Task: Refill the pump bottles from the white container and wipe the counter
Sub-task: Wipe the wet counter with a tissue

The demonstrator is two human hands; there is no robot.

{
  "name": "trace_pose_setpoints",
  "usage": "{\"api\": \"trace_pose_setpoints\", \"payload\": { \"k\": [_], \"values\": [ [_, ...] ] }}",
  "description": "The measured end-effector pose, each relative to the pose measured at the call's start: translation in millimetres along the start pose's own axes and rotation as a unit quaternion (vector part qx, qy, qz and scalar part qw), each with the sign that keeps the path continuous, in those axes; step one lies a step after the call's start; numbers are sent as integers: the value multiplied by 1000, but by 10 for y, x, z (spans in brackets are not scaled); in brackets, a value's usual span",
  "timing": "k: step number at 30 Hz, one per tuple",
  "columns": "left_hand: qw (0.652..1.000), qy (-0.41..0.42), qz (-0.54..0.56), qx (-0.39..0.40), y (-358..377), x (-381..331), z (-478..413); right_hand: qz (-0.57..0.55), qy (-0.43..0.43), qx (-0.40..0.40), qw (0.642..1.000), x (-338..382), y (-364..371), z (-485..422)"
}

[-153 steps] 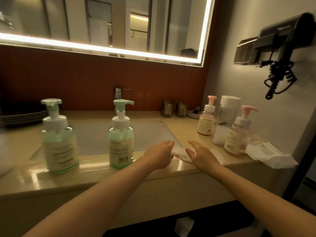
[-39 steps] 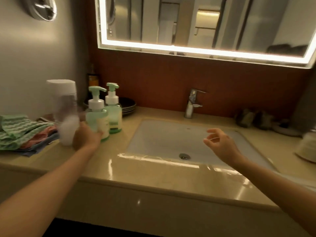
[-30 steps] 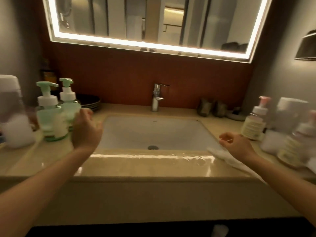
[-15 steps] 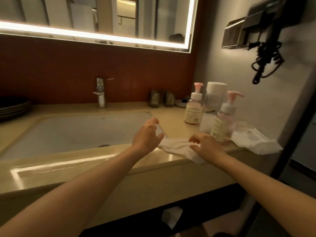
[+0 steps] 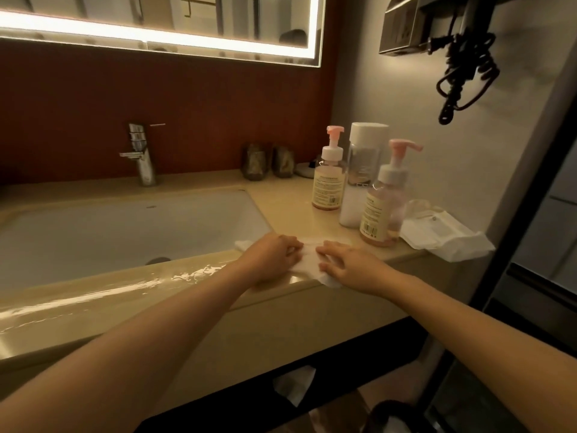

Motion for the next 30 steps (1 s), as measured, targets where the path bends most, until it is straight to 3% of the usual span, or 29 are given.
{"api": "trace_pose_setpoints", "payload": {
  "k": [11,21,30],
  "values": [
    [999,-24,-9,25,-346,501,512,21,-34,61,997,754,241,15],
    [990,-133,-29,-26,-1165,1590,1785,31,-160,102,981,2411,698,9],
    [954,-286,-54,-67,-1972,2544,3164,23,-295,145,944,4081,1241,-38]
  ]
}}
Point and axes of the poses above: each hand's wrist, its own z-axis away from the middle knuckle, its own y-axis out of the palm, x = y × z, the point moved 3 cm from there along -z, towards the middle knuckle, and after that the axes turned 10 degrees about -x, right-handed, at the moved point
